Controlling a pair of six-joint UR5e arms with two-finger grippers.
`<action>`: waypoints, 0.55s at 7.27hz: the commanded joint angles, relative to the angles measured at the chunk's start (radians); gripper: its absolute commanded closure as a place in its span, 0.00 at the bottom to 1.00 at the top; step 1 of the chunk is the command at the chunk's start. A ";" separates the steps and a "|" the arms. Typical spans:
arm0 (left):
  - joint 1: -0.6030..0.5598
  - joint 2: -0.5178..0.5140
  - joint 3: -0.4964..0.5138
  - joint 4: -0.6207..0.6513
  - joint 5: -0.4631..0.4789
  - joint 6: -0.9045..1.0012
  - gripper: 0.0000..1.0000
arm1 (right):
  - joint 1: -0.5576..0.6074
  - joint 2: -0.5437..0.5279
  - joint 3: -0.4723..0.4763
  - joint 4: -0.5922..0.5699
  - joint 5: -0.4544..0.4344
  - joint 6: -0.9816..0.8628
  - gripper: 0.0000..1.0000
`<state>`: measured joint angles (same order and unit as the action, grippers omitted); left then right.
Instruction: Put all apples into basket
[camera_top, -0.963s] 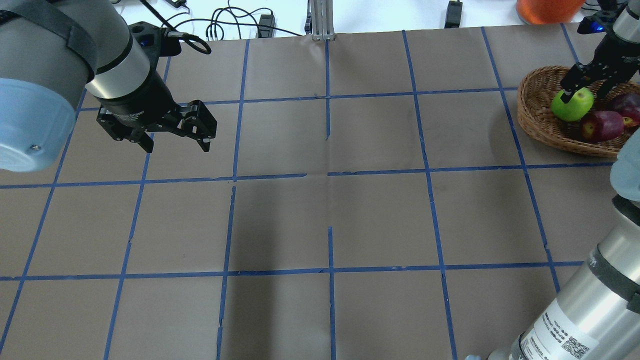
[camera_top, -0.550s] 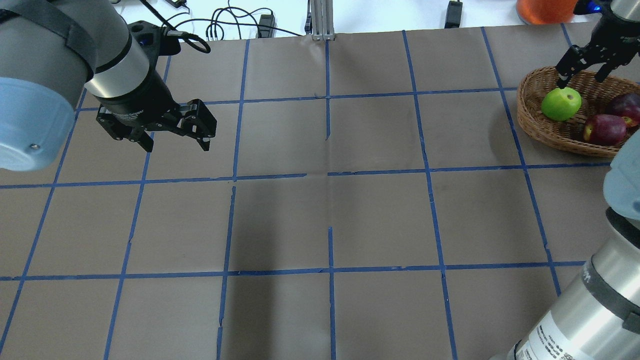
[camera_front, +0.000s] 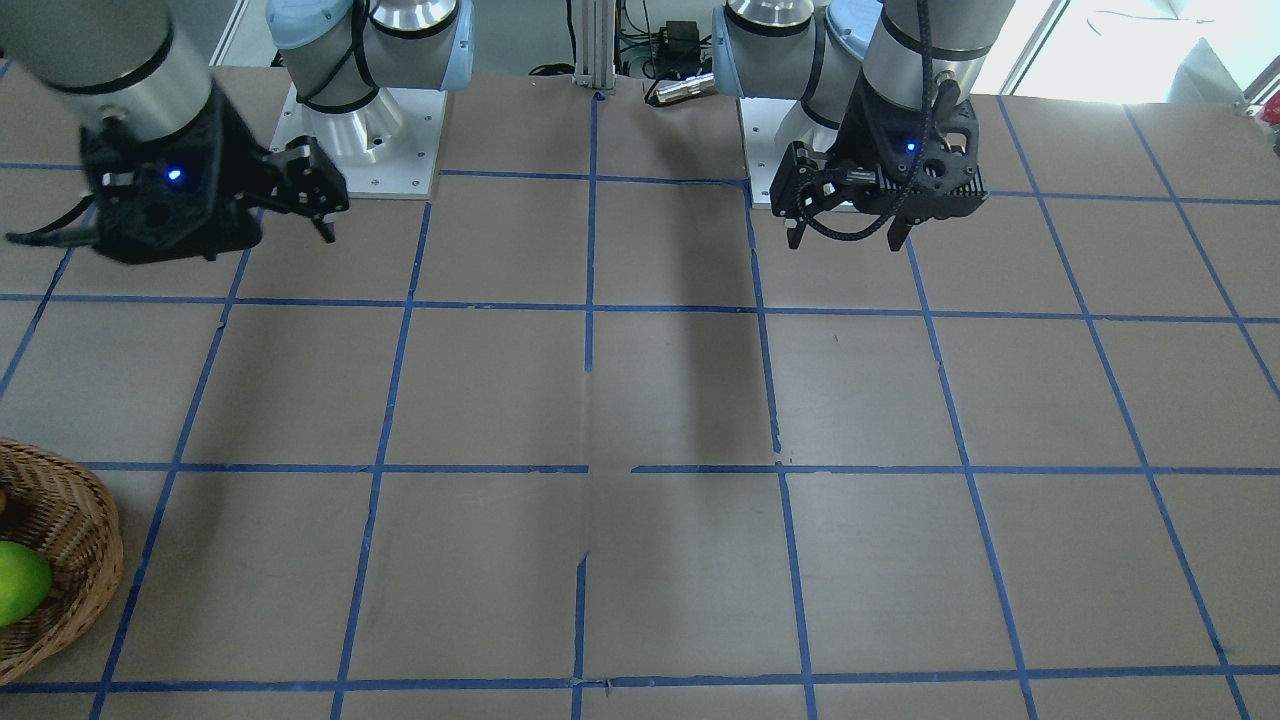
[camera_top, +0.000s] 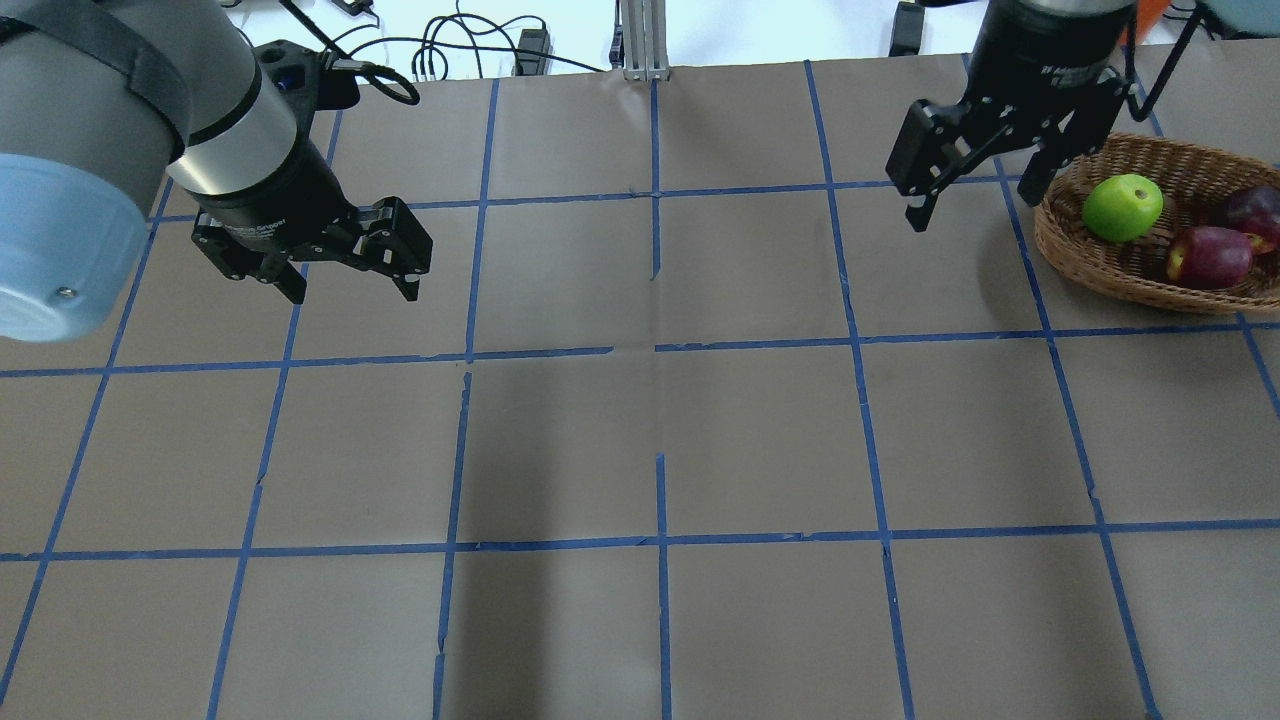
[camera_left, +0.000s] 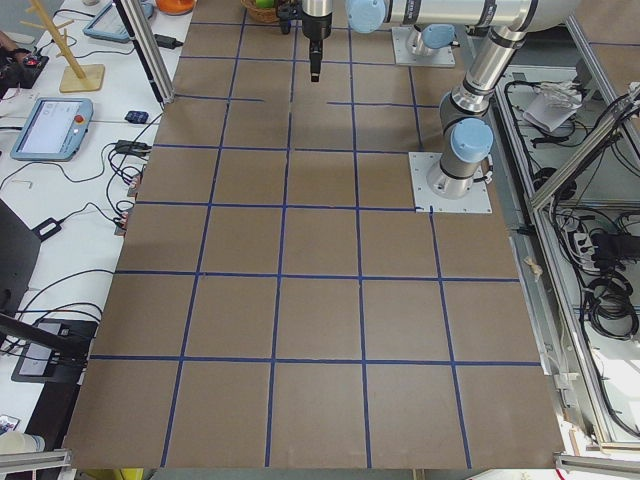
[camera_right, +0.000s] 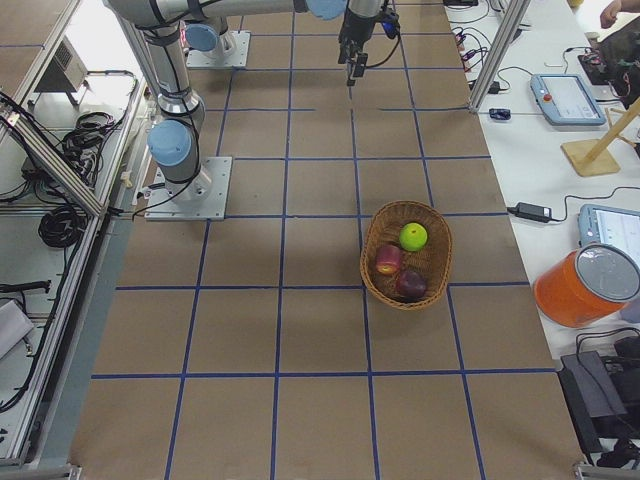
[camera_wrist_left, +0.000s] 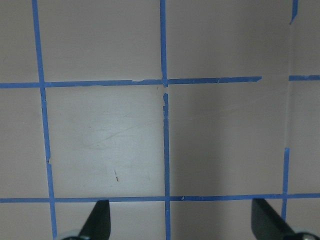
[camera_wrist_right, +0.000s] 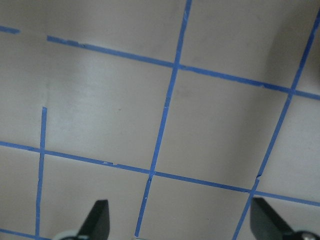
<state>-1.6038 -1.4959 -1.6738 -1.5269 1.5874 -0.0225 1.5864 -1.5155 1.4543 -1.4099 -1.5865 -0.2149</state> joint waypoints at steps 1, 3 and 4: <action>-0.001 -0.003 0.000 0.001 -0.003 0.001 0.00 | 0.024 -0.052 0.115 -0.218 -0.012 0.020 0.00; 0.004 0.002 0.000 0.001 0.000 0.001 0.00 | 0.026 -0.028 0.057 -0.193 -0.035 0.115 0.00; 0.004 0.002 0.000 0.001 0.000 0.001 0.00 | 0.026 -0.019 0.045 -0.195 -0.038 0.135 0.00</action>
<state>-1.6013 -1.4944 -1.6736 -1.5267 1.5882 -0.0219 1.6117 -1.5455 1.5190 -1.6041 -1.6186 -0.1129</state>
